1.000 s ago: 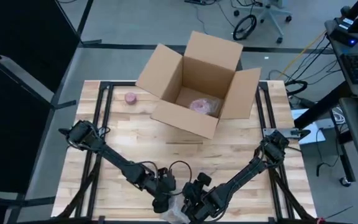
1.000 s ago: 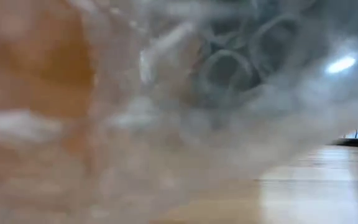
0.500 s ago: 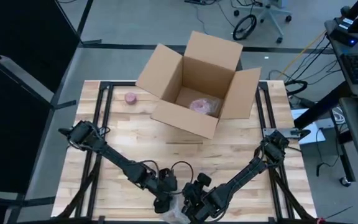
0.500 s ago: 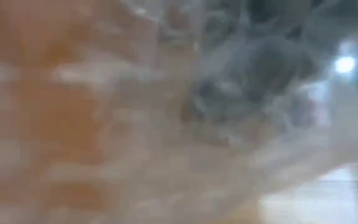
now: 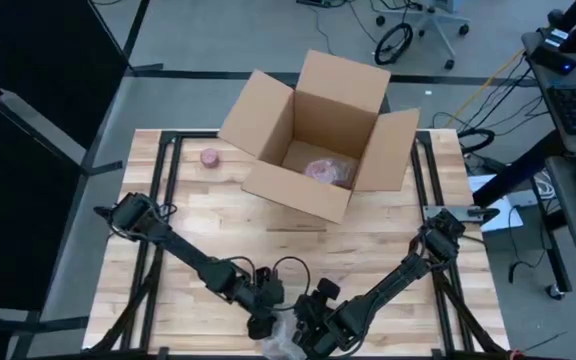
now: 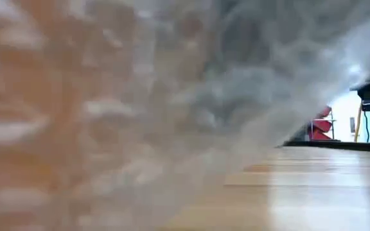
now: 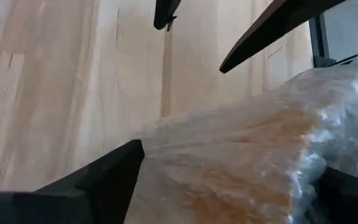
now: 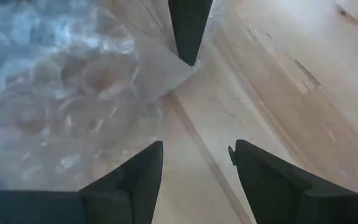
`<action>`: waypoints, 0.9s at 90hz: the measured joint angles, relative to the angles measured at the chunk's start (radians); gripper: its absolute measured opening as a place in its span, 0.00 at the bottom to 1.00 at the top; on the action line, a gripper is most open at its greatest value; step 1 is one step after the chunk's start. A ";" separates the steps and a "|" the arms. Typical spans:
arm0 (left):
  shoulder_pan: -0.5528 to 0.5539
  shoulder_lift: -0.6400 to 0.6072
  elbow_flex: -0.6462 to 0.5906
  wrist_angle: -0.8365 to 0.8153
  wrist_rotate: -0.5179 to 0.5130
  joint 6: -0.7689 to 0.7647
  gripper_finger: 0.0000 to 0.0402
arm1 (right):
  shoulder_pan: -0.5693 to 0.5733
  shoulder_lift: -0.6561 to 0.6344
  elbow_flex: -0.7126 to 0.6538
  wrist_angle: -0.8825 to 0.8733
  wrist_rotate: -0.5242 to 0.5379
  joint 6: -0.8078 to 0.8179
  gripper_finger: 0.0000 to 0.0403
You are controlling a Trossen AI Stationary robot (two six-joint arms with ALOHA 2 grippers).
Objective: Wrap mug
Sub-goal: Wrap the yellow mug in the bubble wrap
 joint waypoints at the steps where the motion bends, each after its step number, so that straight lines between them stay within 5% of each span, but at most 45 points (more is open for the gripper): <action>1: 0.000 0.000 0.000 0.000 0.000 0.001 0.64 | 0.000 0.000 0.000 0.000 0.000 0.000 0.46; 20: 0.002 0.000 0.002 0.032 -0.010 0.004 0.19 | 0.000 0.000 0.000 0.000 0.005 -0.014 0.46; 64: 0.004 0.003 0.001 0.071 0.030 0.065 0.19 | 0.000 0.000 0.000 0.004 0.005 -0.015 0.46; 81: 0.006 0.002 -0.001 0.062 0.039 0.084 0.47 | 0.000 -0.001 0.000 0.004 0.001 -0.014 0.46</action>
